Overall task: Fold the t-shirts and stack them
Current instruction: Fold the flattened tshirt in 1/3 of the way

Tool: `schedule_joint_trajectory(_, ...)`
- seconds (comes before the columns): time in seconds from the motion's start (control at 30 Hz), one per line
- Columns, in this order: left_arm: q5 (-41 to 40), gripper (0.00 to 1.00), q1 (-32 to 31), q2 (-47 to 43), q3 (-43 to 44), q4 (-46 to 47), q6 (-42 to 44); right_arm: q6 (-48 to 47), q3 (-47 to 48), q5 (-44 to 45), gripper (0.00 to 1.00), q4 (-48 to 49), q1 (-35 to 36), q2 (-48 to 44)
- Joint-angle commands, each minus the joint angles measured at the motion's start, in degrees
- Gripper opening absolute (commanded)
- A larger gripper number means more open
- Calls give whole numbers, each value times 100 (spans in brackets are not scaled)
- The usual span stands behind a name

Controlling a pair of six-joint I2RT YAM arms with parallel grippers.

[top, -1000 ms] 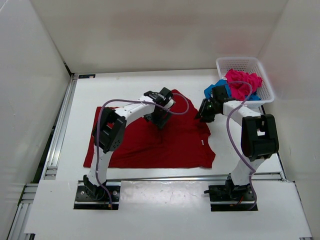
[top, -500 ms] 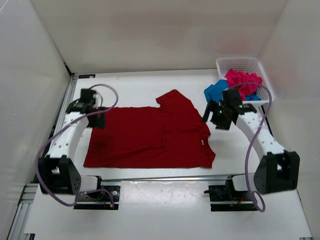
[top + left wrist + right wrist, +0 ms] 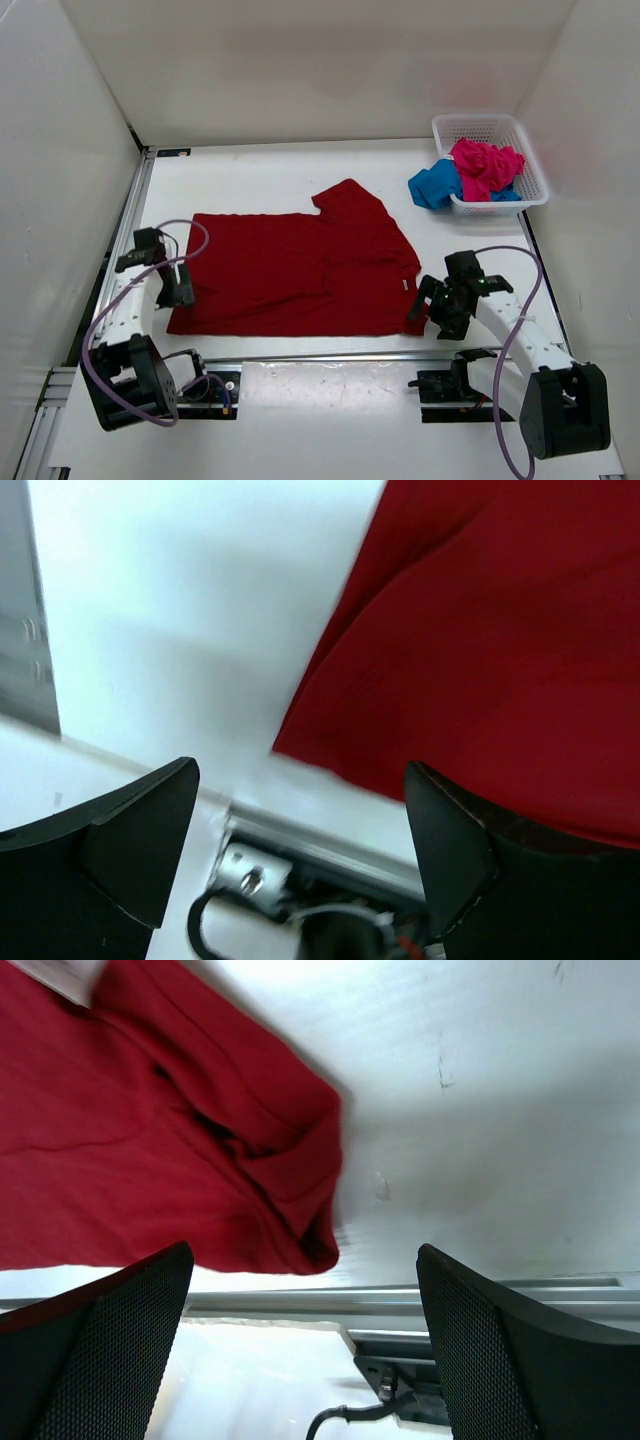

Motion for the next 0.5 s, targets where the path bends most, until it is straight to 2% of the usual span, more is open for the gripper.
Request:
schedule_joint_trajectory(0.0,1283,93,46,-511,804,392,-3,291,-282,-241,96,445,16,-193)
schedule_joint_trajectory(0.1,2095,92,-59,-442,963,514,-3,423,-484,-242,96,577,16,-193)
schedule_joint_trajectory(0.2,2010,92,-365,-4,963,629,-3,423,-485,-33,96,517,16,-193)
schedule_joint_trajectory(0.33,1562,91,-367,551,910,998,-3,546,-537,22,96,463,16,-193)
schedule_joint_trajectory(0.47,1561,88,-419,903,980,1104,-3,599,-590,74,96,524,16,-246)
